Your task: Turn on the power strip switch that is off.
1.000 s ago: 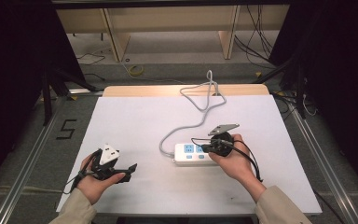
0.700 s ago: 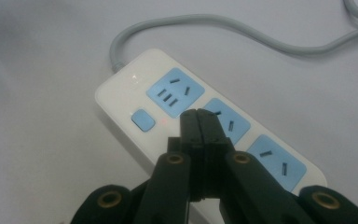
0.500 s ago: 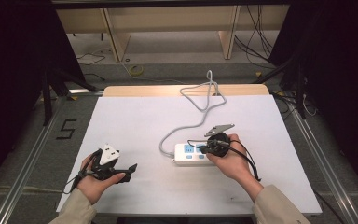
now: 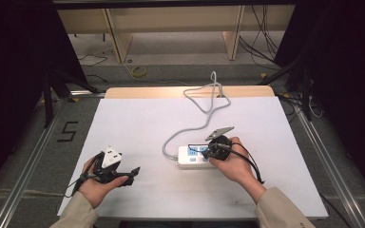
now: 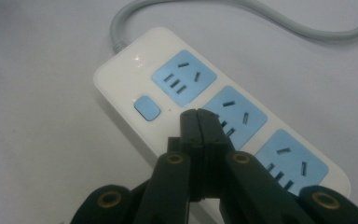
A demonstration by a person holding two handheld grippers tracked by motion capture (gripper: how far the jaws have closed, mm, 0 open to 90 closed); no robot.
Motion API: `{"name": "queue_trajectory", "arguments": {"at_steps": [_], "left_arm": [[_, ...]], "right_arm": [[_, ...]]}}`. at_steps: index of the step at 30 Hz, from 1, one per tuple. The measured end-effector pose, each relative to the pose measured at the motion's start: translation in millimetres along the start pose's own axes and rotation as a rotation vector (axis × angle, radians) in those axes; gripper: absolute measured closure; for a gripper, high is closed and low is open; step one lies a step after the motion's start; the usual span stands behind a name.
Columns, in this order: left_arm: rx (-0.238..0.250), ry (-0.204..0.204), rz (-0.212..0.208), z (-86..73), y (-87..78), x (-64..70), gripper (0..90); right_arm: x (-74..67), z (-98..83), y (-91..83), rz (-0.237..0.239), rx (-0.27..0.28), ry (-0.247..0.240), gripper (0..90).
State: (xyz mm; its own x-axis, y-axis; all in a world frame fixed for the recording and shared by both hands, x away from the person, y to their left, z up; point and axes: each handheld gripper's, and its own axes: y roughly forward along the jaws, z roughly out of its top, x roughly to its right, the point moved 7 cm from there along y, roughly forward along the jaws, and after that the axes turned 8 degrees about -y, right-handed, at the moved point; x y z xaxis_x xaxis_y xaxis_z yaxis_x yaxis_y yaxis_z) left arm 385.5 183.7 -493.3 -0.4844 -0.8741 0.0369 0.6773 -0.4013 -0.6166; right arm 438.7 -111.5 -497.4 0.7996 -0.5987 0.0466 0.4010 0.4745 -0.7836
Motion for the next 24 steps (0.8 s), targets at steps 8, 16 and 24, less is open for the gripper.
{"name": "queue_trajectory", "arguments": {"at_steps": [8, 16, 24], "left_arm": [[0.000, 0.000, 0.000, 0.0, 0.0, 0.0, 17.0], [0.000, -0.001, 0.000, 0.0, 0.0, -0.1, 17.0], [0.000, -0.002, 0.000, 0.1, 0.0, -0.1, 17.0]], "right_arm": [[-0.8, 0.6, 1.4, 0.003, -0.013, -0.004, 90.0], [-0.2, -0.1, 2.5, 0.007, -0.029, -0.012, 90.0], [-0.2, -0.6, 3.3, 0.014, -0.037, -0.011, 90.0]]}}
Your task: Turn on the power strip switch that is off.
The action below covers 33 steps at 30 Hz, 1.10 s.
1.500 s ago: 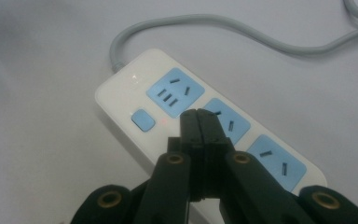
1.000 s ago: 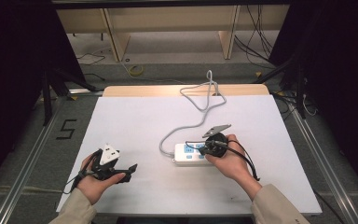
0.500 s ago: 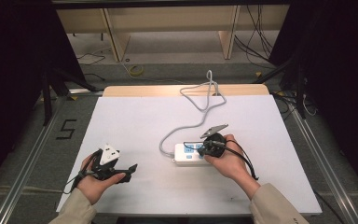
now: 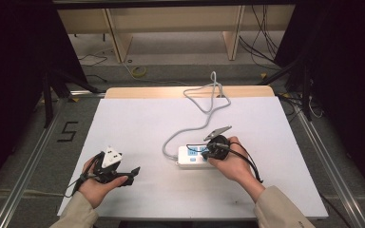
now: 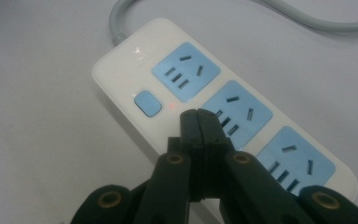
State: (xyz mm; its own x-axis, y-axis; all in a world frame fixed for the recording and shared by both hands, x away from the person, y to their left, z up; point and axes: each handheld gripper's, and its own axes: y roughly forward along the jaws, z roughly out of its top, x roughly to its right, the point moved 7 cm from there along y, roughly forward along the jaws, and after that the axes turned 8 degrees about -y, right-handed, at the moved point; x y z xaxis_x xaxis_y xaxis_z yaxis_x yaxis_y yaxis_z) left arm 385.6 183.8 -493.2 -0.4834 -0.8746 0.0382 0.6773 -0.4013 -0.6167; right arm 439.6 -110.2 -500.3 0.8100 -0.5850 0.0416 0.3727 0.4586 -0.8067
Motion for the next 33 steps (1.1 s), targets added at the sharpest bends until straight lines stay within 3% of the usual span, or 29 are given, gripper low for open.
{"name": "queue_trajectory", "arguments": {"at_steps": [33], "left_arm": [[-0.001, -0.001, 0.001, -0.3, 0.0, -0.2, 17.0]], "right_arm": [[-2.6, 0.9, 2.7, -0.043, -0.068, 0.016, 90.0]]}}
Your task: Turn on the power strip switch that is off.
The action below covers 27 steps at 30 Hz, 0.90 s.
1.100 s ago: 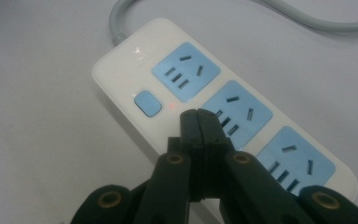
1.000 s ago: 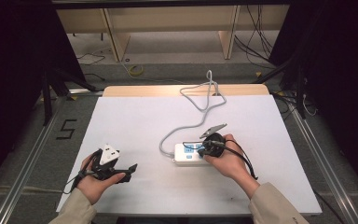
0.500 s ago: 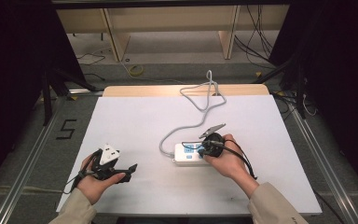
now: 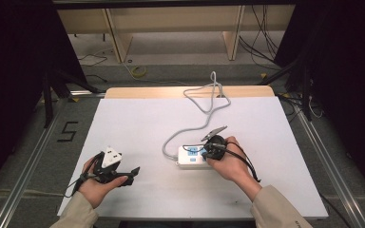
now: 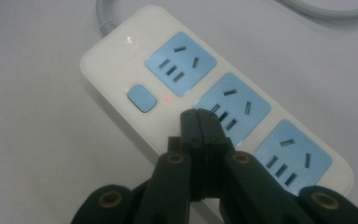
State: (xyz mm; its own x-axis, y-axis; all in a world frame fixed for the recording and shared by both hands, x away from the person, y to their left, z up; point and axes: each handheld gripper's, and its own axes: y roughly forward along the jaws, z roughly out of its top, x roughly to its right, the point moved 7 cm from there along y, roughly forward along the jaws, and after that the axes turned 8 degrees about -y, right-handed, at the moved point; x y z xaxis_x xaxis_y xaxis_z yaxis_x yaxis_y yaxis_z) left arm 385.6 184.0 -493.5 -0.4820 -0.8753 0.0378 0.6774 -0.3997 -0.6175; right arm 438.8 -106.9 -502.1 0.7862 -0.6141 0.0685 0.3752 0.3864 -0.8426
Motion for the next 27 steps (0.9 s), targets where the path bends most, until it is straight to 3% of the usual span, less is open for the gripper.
{"name": "queue_trajectory", "arguments": {"at_steps": [27], "left_arm": [[-0.001, -0.001, 0.002, -0.2, 0.2, -0.1, 17.0]], "right_arm": [[-0.4, 1.9, 1.0, -0.002, -0.038, 0.003, 90.0]]}}
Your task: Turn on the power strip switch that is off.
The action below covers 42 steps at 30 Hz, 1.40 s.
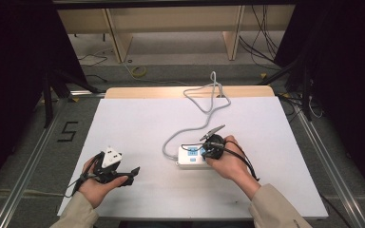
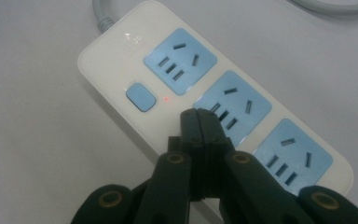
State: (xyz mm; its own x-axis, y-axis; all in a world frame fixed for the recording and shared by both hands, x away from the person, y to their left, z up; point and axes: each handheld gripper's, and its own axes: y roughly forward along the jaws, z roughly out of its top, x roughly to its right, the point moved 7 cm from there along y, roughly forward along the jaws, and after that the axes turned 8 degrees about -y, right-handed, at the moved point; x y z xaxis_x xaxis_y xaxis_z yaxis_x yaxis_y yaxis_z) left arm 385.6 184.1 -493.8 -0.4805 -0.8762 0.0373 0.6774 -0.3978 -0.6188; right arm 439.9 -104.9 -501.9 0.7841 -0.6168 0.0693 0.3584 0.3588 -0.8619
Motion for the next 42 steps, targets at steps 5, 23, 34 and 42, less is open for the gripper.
{"name": "queue_trajectory", "arguments": {"at_steps": [5, 23, 34, 42], "left_arm": [[-0.001, 0.001, 0.001, -0.1, 0.0, -0.2, 17.0], [-0.002, 0.001, 0.002, -0.2, 0.3, -0.3, 16.9], [-0.003, -0.001, 0.000, -0.2, 1.1, 0.0, 16.9], [-0.004, -0.001, 0.002, -0.3, 1.3, 0.0, 16.9]], "right_arm": [[0.3, 0.5, 0.1, 0.004, -0.009, 0.002, 90.0], [-0.3, 1.1, 0.5, 0.001, -0.025, 0.006, 90.0], [0.1, 0.9, 0.7, 0.008, -0.025, 0.012, 90.0], [0.3, 0.7, 1.1, 0.008, -0.025, 0.025, 90.0]]}}
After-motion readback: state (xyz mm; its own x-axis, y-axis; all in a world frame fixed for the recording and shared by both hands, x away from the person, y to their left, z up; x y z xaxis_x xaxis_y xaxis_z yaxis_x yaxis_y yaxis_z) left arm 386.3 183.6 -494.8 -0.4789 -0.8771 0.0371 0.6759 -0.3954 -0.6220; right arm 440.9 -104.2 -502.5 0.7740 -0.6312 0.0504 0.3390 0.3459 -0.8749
